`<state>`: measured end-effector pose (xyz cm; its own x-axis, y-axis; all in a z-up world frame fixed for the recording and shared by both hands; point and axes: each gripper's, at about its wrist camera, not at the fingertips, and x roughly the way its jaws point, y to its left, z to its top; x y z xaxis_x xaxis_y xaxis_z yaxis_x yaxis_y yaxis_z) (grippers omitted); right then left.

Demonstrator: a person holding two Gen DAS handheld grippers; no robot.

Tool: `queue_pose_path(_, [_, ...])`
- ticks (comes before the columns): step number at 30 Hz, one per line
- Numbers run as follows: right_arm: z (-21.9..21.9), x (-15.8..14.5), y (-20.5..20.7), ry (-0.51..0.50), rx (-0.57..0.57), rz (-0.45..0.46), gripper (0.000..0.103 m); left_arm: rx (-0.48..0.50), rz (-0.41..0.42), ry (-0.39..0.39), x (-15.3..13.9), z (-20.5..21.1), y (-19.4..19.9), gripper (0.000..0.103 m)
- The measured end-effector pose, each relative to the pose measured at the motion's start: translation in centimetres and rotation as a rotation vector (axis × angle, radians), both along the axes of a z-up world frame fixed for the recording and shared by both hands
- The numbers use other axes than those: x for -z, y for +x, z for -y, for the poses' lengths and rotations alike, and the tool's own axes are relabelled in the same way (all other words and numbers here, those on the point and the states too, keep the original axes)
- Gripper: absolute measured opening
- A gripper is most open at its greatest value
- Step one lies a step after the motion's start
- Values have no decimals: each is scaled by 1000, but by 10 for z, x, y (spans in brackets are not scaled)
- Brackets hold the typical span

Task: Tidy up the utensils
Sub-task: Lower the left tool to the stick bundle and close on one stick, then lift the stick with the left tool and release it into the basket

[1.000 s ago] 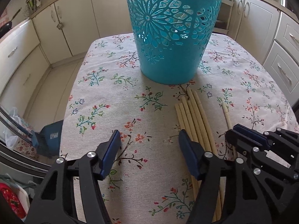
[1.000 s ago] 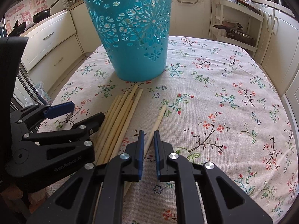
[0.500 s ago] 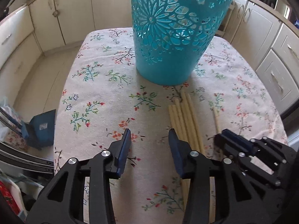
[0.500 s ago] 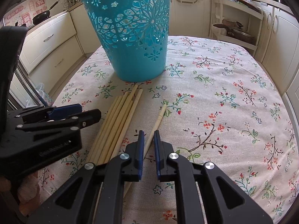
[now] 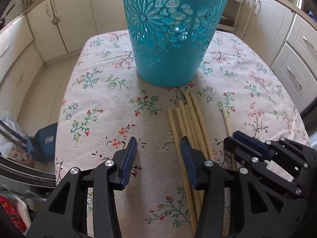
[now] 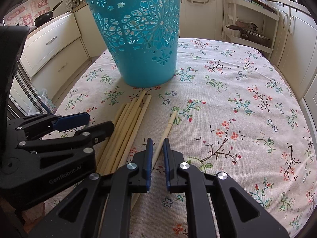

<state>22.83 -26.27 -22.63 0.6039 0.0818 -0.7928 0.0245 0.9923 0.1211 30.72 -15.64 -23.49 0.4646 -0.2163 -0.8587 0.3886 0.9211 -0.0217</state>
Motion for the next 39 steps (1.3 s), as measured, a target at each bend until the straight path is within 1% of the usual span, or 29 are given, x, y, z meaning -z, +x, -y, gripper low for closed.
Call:
queue_pose_path(3, [-2, 0, 0, -12, -4, 0, 12, 8, 7, 30, 0, 3, 0, 42])
queue_pose_path(6, [-4, 0, 1, -24, -5, -1, 13, 12, 5, 40, -1, 5, 0, 40])
queue_pose_path(9, [-4, 0, 1, -28, -6, -1, 13, 28, -4, 41, -2, 9, -1, 28])
queue_pose_path(11, [-5, 0, 1, -33, -6, 0, 13, 47, -14, 42, -3, 12, -1, 17])
queue_pose_path(12, [-5, 0, 1, -36, -6, 0, 13, 51, -17, 41, -3, 13, -1, 15])
queue_pose_path(14, [-5, 0, 1, -37, -7, 0, 13, 61, -27, 35, -3, 15, -2, 8])
queue_pose_path(15, [-5, 0, 1, -38, -7, 0, 13, 63, -32, 31, -4, 15, -2, 7])
queue_pose_path(20, [-6, 0, 1, -46, -8, 0, 13, 64, -55, 10, -5, 13, 0, 4])
queue_pose_path(29, [-8, 0, 1, -49, -6, 0, 13, 55, -98, -47, -5, 2, 3, 4])
queue_pose_path(33, [-8, -1, 1, -49, -6, 0, 13, 55, -88, -68, -12, -2, 0, 4])
queue_pose_path(39, [-8, -1, 1, -48, -6, 0, 13, 48, -54, -102, -32, -11, -1, 4])
